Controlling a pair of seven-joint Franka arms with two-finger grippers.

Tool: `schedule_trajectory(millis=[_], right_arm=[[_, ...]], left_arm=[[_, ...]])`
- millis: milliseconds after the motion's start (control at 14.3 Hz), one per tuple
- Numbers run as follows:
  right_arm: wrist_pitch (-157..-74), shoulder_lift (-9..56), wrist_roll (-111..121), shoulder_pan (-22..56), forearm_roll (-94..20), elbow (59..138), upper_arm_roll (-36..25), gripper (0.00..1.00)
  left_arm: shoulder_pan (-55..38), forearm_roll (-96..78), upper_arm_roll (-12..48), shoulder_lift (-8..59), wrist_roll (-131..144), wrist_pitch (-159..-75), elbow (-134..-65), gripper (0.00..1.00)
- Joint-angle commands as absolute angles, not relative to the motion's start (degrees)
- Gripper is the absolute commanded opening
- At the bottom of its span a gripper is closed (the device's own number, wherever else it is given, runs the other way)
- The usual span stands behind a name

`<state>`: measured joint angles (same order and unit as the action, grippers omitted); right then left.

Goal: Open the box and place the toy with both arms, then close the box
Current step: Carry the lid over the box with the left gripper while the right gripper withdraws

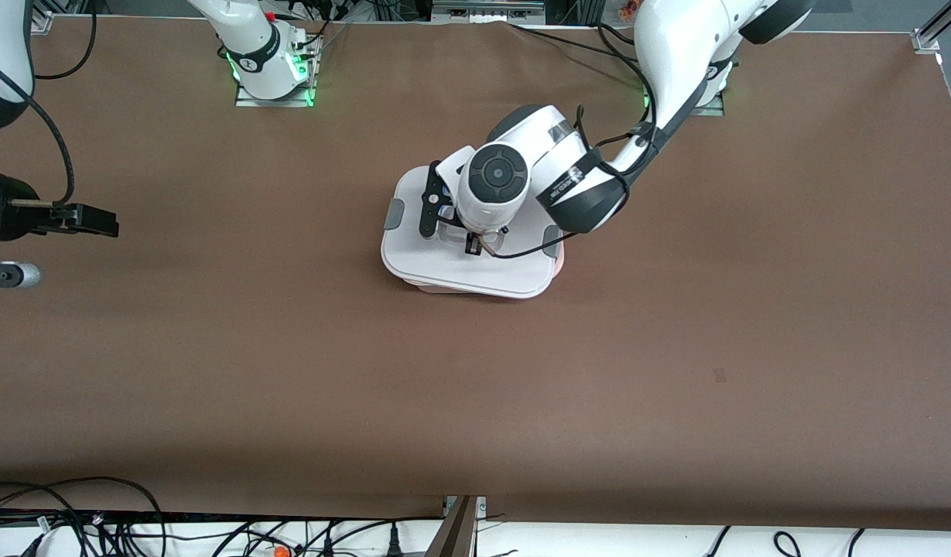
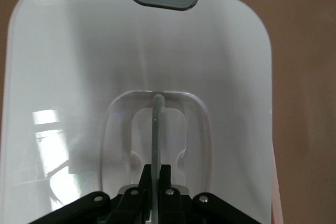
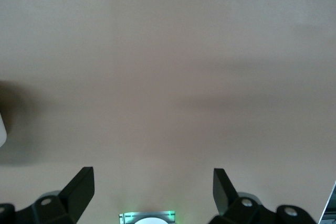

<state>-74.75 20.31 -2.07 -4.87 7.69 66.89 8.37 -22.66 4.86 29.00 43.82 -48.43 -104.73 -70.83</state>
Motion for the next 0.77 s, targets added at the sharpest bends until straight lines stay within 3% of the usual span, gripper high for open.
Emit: schedule_trajectory(millis=[0,349,699], right_arm=[[-74.5,15.0,-1.6,-2.6,6.6,72.5,4.9,1.0],[-75.1,5.6,-2.9,-1.0,6.5,84.3,3.3,1.0],[-75.5,2.5,-1.2,-0.8,2.5,83.9,-0.7,1.0]], left_arm=[[-22.9,5.5,28.6,43.5,-45.7,-104.6,-70.0,0.0],[-21.8,5.4,28.6,43.5,-41.0,-104.3,-70.8,0.0],[-21.9,5.3,28.7,43.2,-38.2,-103.6,-72.0,0.0]])
